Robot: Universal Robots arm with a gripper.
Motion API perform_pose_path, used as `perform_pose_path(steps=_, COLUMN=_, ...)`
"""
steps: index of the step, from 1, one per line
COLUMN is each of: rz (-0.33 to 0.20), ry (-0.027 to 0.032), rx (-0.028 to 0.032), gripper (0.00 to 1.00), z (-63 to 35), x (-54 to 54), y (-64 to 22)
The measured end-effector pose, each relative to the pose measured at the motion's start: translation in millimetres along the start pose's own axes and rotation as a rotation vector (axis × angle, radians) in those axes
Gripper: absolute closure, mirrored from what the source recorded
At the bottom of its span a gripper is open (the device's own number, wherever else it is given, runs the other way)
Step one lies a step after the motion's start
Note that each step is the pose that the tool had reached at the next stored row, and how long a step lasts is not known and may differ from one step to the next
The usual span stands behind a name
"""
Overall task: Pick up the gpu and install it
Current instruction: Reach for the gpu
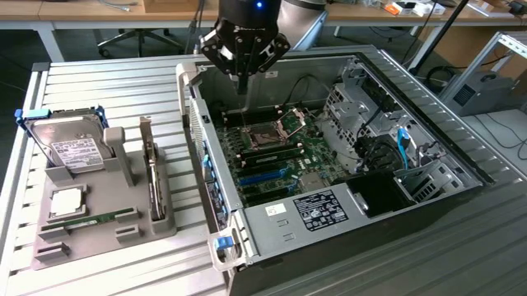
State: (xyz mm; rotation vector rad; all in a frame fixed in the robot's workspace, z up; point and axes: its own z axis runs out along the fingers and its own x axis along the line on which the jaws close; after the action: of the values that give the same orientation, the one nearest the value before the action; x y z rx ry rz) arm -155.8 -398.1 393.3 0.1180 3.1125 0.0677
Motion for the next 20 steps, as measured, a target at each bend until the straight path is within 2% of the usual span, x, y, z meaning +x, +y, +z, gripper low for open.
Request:
perform_pose_path(steps=4, rz=0.000, ry=0.0001, rx=0.0001, gripper=0.89, z=-0.3, x=10.3, y=-0.8)
perform_pose_path(steps=9, rz=0.000, ry=0.0000, rx=0.0000, gripper=0.89, z=-0.8, x=29.3, y=-2.2)
perform_pose_path(steps=20, rz=0.000, ry=0.0000, rx=0.0000, gripper=0.89, z=-1.7, x=58.3, y=-4.4)
